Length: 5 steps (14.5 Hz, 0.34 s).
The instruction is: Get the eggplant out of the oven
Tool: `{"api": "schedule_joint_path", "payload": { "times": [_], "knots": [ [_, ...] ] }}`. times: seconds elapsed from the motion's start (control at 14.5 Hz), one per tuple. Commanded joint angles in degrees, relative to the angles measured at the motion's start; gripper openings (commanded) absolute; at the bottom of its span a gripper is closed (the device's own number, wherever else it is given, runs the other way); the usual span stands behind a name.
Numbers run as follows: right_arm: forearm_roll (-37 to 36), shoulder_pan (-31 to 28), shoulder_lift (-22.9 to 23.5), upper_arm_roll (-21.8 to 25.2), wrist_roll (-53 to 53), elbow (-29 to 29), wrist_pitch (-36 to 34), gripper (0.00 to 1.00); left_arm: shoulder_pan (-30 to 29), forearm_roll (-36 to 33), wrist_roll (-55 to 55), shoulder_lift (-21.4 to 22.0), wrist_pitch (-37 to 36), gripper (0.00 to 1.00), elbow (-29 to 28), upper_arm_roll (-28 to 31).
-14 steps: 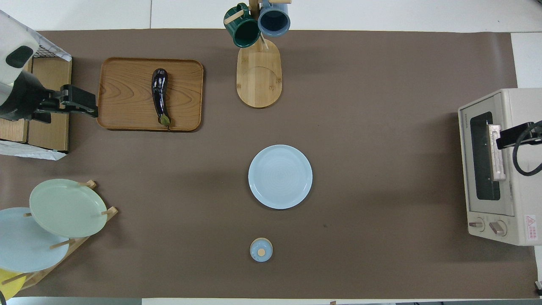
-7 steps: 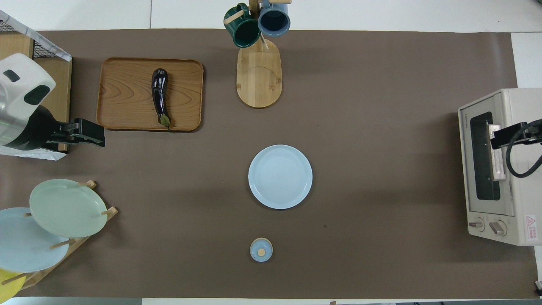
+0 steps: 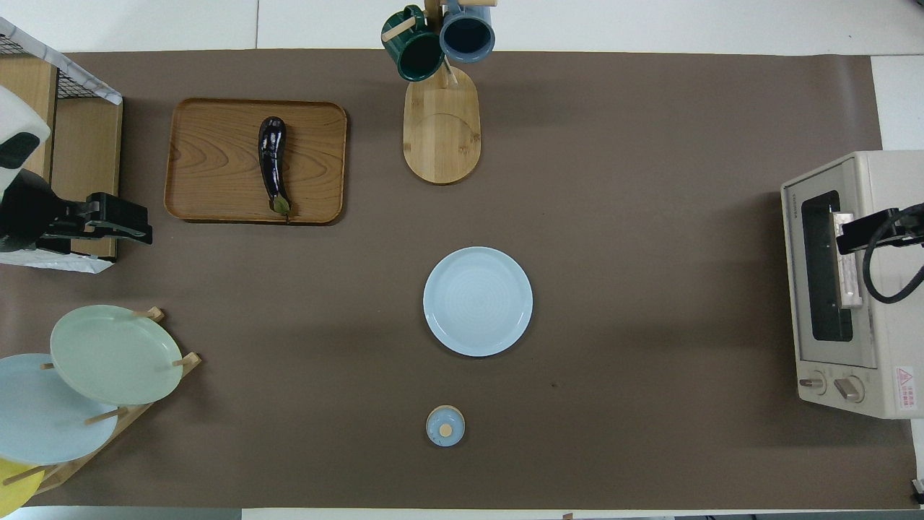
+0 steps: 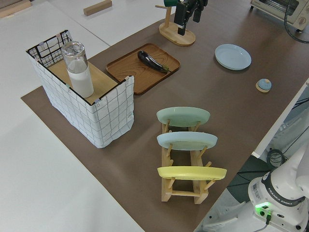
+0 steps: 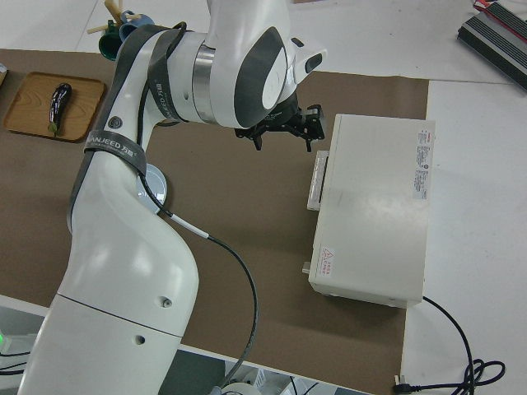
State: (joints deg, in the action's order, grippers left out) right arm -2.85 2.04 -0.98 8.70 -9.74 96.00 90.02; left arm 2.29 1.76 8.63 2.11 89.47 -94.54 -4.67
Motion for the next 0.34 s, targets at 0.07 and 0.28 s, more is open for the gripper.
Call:
{"api": "schedule_joint_path", "payload": {
  "times": [0.07, 0.28],
  "knots": [
    [1.4, -0.3, -0.6, -0.2, 0.3, 0.2, -0.7, 1.0, -1.1, -0.5, -0.8, -0.1, -1.3, 1.0, 0.8, -1.0],
    [1.4, -0.2, -0.6, -0.2, 0.3, 0.2, -0.7, 1.0, -1.3, -0.4, -0.9, -0.3, -1.3, 1.0, 0.8, -1.0]
  ]
}}
